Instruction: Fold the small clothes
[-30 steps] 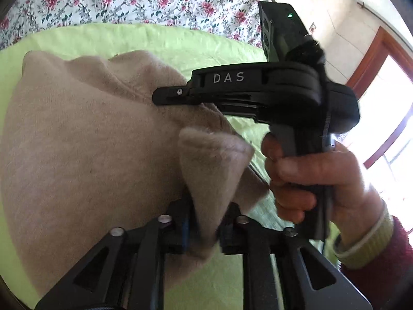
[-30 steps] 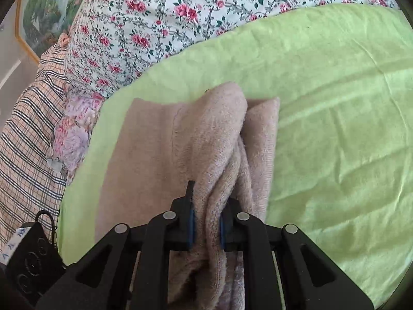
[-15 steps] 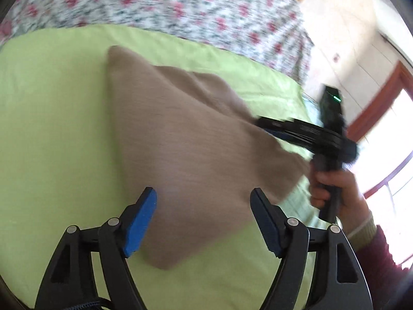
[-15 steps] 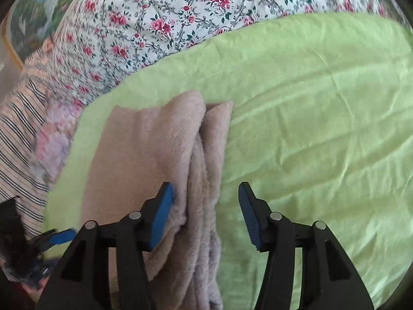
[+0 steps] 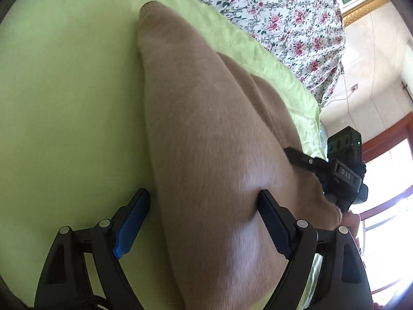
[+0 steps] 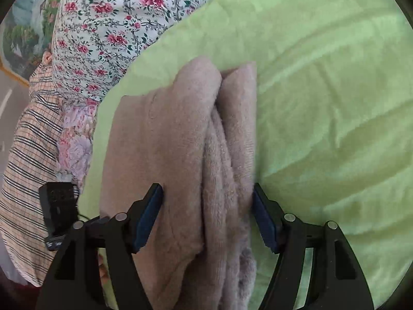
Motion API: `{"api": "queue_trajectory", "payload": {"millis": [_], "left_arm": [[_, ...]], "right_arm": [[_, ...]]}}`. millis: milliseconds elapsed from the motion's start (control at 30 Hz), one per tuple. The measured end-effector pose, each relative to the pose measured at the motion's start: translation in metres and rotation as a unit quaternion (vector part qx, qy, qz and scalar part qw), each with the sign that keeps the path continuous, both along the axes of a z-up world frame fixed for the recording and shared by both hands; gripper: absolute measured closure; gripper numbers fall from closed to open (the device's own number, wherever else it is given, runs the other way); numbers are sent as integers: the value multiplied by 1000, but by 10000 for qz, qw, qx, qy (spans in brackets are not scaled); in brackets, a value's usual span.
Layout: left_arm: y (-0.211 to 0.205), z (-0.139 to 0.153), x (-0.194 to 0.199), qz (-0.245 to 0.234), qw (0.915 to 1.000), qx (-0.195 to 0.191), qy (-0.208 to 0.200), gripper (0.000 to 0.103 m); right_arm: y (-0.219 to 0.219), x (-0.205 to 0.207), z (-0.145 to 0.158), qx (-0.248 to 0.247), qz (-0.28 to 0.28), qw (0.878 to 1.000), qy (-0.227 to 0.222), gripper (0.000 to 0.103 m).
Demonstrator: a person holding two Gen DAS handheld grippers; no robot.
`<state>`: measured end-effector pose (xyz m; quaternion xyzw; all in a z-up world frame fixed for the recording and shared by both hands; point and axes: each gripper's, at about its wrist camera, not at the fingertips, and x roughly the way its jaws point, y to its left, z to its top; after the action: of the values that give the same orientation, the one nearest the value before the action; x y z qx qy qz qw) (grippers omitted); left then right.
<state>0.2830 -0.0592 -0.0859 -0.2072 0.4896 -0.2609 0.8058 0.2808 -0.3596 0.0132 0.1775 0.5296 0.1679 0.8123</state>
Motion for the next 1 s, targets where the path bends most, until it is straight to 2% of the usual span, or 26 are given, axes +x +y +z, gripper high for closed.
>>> {"api": "queue_trajectory", "payload": {"millis": [33,67,100,200,300,400,533,633,733,800,867,933,1000], "left_arm": [[-3,1,3,-19,10000,11,-88,23],[-6,1,4,-57,9998,18,-197,41],[-10,0,7,-84,9997,71,-218,46],[-9,12,-2,-141,9985,208,-484,59],[7,32,-19,-134,9975,196,-670,62],[46,54,-48,-75,9948,362,-949,62],[108,72,-84,21,9936,497,-1009,62],[145,72,-107,113,9931,698,-930,62],[167,54,-122,140,9930,939,-702,60],[176,34,-130,139,9932,1050,-493,52],[182,28,-137,223,9937,982,-484,44],[186,29,-139,287,9947,868,-471,35],[194,32,-136,512,9935,877,-515,29]], "right_arm": [[1,0,-2,-20,23,10000,25,52],[3,-1,-4,-1,35,10000,69,56],[4,-1,-3,6,28,10000,66,62],[12,-10,7,39,-54,9999,-104,69],[35,-24,22,320,77,9989,-323,71],[76,-41,26,456,410,9968,-506,71],[132,-60,14,715,833,9921,-614,71],[169,-70,-9,811,1000,9906,-469,71],[190,-77,-32,561,1055,9926,-236,71],[195,-82,-42,157,1029,9943,-223,68],[192,-84,-42,109,974,9951,-144,61],[186,-86,-34,-152,914,9956,-127,49],[183,-88,-14,-516,822,9942,-470,46]]}}
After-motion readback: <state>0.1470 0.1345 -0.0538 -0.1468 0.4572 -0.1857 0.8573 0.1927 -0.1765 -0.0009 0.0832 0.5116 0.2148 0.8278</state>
